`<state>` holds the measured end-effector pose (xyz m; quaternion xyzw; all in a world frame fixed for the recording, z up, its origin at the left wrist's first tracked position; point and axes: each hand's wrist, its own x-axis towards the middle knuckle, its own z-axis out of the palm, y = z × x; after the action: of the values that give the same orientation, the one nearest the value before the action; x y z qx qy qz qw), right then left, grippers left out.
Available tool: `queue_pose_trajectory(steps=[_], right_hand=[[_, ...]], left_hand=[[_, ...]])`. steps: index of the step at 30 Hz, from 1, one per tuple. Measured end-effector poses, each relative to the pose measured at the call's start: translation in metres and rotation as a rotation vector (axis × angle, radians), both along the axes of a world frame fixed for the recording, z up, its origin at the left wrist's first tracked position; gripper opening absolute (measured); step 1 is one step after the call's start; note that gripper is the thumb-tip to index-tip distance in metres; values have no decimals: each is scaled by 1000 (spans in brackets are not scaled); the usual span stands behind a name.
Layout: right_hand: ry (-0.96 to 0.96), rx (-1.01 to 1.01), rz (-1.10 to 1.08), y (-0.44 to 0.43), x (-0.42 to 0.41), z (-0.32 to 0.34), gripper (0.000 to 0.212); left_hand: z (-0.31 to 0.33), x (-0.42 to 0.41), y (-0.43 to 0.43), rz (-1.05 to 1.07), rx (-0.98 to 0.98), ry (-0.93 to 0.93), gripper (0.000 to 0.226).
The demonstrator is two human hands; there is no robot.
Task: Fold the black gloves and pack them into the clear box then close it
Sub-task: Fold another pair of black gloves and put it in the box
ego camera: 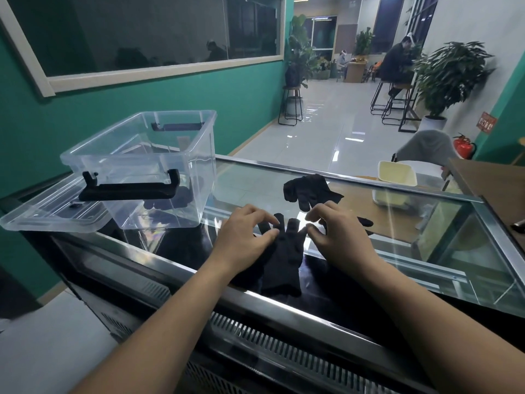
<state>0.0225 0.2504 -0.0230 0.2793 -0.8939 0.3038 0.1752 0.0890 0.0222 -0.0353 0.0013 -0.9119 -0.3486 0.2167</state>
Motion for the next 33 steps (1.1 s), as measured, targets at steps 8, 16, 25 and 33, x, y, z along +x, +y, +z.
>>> queue_pose_trajectory(steps=[8,16,25,33], right_hand=[[-42,129,-5,-2,1,-2,10],[-26,167,-62,-2,-2,-2,12],[-138,85,-380,18,-37,-2,34],[-179,-4,-316,15,-31,4,40]], left_hand=[[1,1,1,-38,-114,-64,17],[1,2,2,-43,-92,-81,16],[1,-3,-1,66,63,-6,14],[3,-2,1,90,84,44,17]])
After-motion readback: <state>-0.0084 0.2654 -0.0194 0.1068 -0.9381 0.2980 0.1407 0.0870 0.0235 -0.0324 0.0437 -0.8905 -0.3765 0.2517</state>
